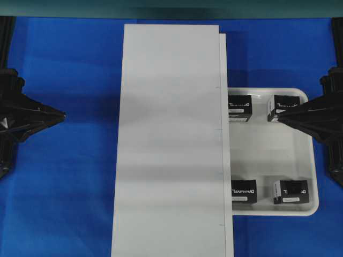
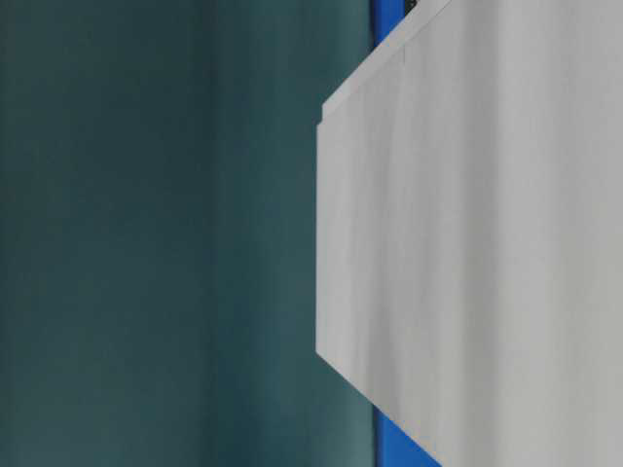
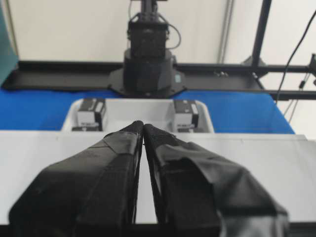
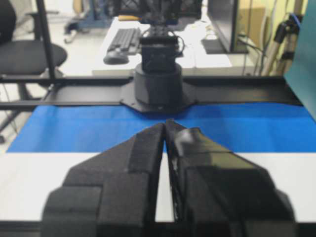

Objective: Place the box from the white plastic tray onto the white base.
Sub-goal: 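Move the right gripper over the upper-left box in the tray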

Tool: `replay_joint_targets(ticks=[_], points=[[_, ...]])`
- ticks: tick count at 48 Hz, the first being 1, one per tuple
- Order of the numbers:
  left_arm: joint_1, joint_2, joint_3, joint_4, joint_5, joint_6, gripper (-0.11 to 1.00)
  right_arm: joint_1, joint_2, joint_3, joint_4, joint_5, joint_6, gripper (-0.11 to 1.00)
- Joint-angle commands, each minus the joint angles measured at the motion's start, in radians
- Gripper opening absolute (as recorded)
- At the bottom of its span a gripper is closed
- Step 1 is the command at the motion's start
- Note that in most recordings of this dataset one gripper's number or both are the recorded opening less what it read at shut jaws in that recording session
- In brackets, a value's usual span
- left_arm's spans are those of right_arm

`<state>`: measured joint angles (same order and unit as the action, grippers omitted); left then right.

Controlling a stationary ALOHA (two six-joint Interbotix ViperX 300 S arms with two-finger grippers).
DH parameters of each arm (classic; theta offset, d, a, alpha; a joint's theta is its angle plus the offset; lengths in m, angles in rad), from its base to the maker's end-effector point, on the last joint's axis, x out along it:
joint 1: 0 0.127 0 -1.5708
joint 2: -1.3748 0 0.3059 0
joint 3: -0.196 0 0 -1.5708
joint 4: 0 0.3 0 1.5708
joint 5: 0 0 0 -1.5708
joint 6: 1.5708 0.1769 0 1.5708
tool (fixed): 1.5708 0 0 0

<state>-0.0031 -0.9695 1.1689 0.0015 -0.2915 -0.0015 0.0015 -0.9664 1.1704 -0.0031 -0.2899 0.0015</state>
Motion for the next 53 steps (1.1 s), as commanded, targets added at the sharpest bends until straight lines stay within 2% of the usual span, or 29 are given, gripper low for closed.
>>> replay_joint_targets(ticks=[1,3,5,8,12,21,30,36,44,48,53], points=[[0.025,0.003,-0.034,0.014,0.028,-0.012,0.14,-0.023,0.005,-0.015,0.015,-0.003,0.008,0.14],[0.028,0.003,-0.046,0.012,0.052,-0.012,0.12,-0.034,0.0,-0.025,0.041,0.017,0.018,0.13],[0.029,0.006,-0.06,0.014,0.08,-0.012,0.05,-0.048,-0.008,-0.041,0.077,0.049,0.034,0.06],[0.029,0.009,-0.078,0.014,0.114,-0.014,-0.03,-0.069,-0.017,-0.077,0.103,0.123,0.054,0.0],[0.029,0.012,-0.1,0.012,0.155,-0.014,-0.07,-0.094,-0.02,-0.156,0.1,0.282,0.06,-0.02],[0.029,0.011,-0.132,0.014,0.253,-0.015,-0.07,-0.179,0.035,-0.324,0.091,0.729,0.061,-0.02],[0.029,0.014,-0.147,0.012,0.314,-0.015,-0.07,-0.209,0.147,-0.466,0.089,1.052,0.061,-0.02],[0.029,0.009,-0.153,0.014,0.33,-0.015,-0.07,-0.233,0.221,-0.528,0.078,1.177,0.058,-0.01],[0.029,0.006,-0.166,0.012,0.341,-0.015,-0.07,-0.273,0.339,-0.571,0.074,1.276,0.04,-0.01],[0.029,0.003,-0.172,0.014,0.35,-0.015,-0.07,-0.282,0.396,-0.598,0.061,1.307,-0.002,-0.01],[0.029,0.002,-0.173,0.014,0.362,-0.015,-0.07,-0.293,0.471,-0.62,0.061,1.328,-0.089,-0.01]])
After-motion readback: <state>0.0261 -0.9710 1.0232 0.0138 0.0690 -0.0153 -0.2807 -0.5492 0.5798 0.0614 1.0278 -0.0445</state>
